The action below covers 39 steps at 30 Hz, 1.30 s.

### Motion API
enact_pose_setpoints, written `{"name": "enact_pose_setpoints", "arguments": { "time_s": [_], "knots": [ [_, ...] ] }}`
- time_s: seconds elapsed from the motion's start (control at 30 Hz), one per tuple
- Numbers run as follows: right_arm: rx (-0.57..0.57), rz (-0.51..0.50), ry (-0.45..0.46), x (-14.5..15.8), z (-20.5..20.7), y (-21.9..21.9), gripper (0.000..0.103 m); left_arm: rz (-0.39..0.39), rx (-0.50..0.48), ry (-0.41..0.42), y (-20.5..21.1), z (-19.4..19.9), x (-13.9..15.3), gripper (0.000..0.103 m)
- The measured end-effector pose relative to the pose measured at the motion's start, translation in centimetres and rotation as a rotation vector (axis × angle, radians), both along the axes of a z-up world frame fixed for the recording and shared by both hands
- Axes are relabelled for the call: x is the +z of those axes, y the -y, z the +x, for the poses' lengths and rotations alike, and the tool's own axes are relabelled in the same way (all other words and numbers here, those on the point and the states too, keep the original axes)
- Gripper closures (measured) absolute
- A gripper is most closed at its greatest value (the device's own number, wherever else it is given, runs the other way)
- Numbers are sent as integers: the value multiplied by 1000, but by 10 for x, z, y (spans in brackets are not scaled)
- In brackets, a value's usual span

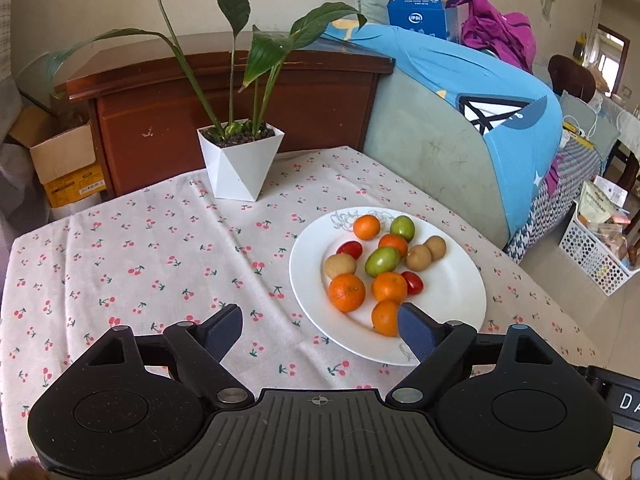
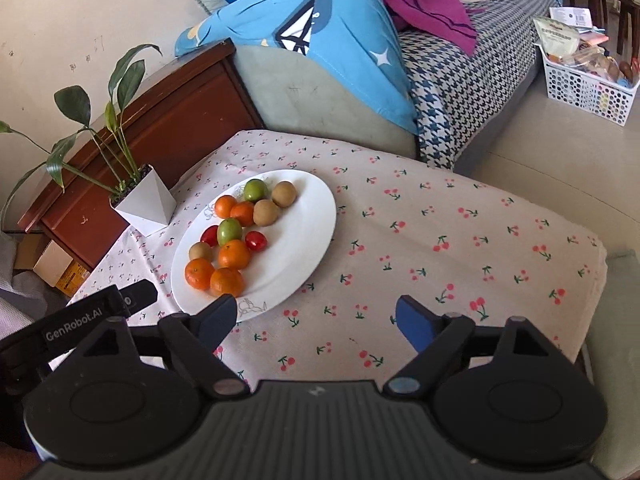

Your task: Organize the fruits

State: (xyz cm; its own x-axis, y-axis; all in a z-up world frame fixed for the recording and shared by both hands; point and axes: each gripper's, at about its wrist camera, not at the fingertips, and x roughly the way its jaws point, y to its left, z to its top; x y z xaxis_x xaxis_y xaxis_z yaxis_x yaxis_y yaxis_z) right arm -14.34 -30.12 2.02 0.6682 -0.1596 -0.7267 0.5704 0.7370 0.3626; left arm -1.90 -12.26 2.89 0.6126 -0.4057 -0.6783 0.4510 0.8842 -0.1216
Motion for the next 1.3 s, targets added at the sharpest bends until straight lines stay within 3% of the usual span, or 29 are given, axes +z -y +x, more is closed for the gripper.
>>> {"name": "enact_pose_setpoints", "arguments": {
  "time_s": [0.5,0.83,1.17,1.3],
  "knots": [
    [50,-65,-46,-1,-7,-17,13,93,-1,-28,-6,-25,1,13],
    [48,-48,-71,-9,1,-18,11,173,-13,9,-2,-21,9,10],
    [53,-41,-168,-4,26,-13,9,194,-5,0,7,-1,16,10],
    [100,-115,-227,3,45,-10,9,193,8,-42,13,11,13,10]
  ]
}}
